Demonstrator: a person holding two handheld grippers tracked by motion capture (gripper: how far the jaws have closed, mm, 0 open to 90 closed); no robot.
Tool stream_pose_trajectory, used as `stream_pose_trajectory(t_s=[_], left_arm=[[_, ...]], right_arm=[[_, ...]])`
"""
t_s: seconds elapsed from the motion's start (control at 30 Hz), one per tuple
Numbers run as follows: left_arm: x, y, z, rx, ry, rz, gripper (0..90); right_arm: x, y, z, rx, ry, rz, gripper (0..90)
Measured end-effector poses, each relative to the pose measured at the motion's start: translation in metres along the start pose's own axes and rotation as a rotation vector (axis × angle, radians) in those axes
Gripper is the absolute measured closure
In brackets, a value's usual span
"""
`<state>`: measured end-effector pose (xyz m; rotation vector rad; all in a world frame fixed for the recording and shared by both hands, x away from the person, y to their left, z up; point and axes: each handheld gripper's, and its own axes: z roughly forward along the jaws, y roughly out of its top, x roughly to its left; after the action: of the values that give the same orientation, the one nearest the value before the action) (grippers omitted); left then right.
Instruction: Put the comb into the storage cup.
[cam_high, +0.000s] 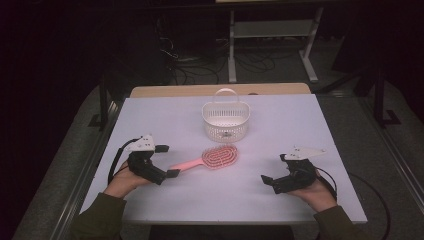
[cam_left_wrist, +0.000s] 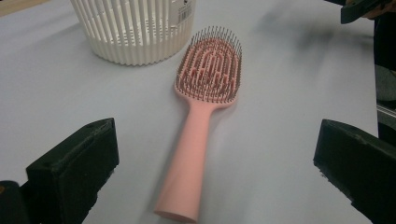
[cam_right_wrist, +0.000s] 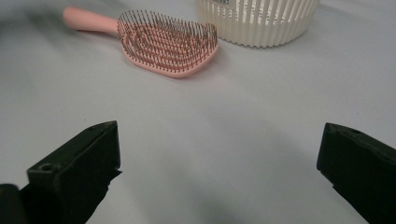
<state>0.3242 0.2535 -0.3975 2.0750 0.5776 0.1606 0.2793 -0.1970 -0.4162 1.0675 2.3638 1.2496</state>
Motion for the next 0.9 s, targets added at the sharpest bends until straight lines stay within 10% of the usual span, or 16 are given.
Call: stream_pose_trajectory(t_s=[0.9], left_arm=[[0.002,0.015,0.007,-0.009,-0.011,0.020,0.0]], right_arm=[[0.000,0.000,0.000,0.001,0.003,-0.002,0.0]])
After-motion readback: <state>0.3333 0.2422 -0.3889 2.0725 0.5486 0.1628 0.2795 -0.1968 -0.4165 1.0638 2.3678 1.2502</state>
